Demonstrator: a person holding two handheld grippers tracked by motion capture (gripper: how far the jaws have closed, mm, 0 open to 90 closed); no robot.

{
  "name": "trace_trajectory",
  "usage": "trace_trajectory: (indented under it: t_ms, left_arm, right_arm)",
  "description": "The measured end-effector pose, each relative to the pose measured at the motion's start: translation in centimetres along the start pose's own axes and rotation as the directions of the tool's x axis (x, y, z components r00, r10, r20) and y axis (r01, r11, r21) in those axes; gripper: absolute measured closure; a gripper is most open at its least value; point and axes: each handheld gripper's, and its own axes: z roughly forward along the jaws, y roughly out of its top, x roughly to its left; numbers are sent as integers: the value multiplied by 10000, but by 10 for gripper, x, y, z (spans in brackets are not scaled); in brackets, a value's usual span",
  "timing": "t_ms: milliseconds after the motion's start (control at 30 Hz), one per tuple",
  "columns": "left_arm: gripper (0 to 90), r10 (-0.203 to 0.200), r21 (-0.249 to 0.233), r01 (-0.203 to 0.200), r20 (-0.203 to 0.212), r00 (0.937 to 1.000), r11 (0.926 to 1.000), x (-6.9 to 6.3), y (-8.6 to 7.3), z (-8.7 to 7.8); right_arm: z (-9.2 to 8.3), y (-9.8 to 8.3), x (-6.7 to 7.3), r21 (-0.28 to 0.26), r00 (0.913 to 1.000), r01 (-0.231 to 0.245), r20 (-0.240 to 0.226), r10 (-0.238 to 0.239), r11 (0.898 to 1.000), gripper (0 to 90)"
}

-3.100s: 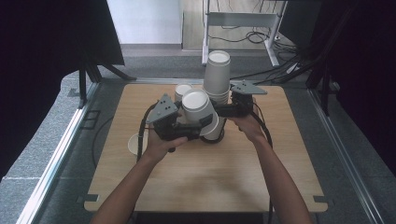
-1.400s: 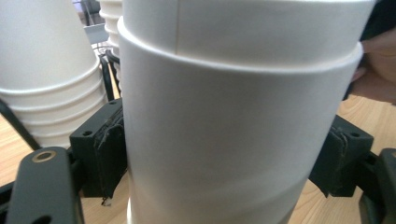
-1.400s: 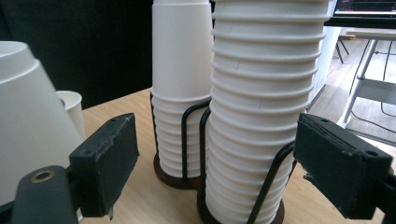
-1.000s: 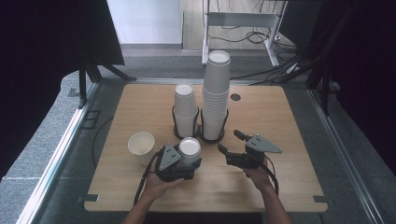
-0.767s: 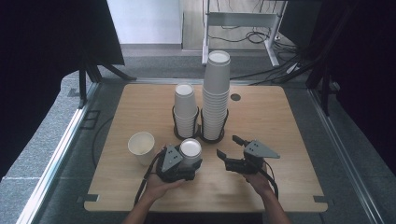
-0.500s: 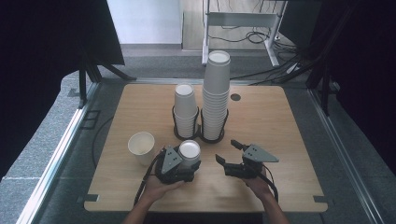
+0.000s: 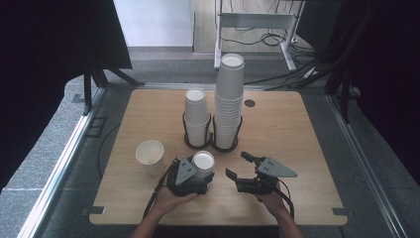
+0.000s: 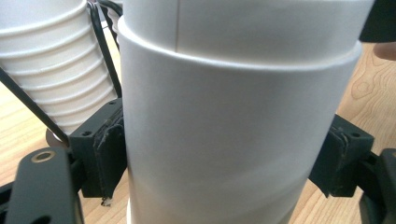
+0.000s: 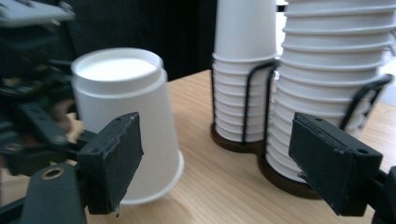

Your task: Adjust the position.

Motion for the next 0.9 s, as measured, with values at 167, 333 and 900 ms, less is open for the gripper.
trace_trajectory:
  t_ms: [167,333,900]
  left_arm:
    - [178,5,59,-6,43,10000,10000,-2,-1,2]
    - [178,118,105,-121,235,9997,9999,-9,-2,5]
    - [178,488,46,-497,1238,9911,9988,-28,-1,12]
  right_arm:
    - [3,1,7,-75,9989,-138,-451,135,9999,173]
    - [12,0,15,-1,9973,-202,-709,201,9998,153]
    - [27,-3,31,219,9874,101,-1584,-65,9997,141]
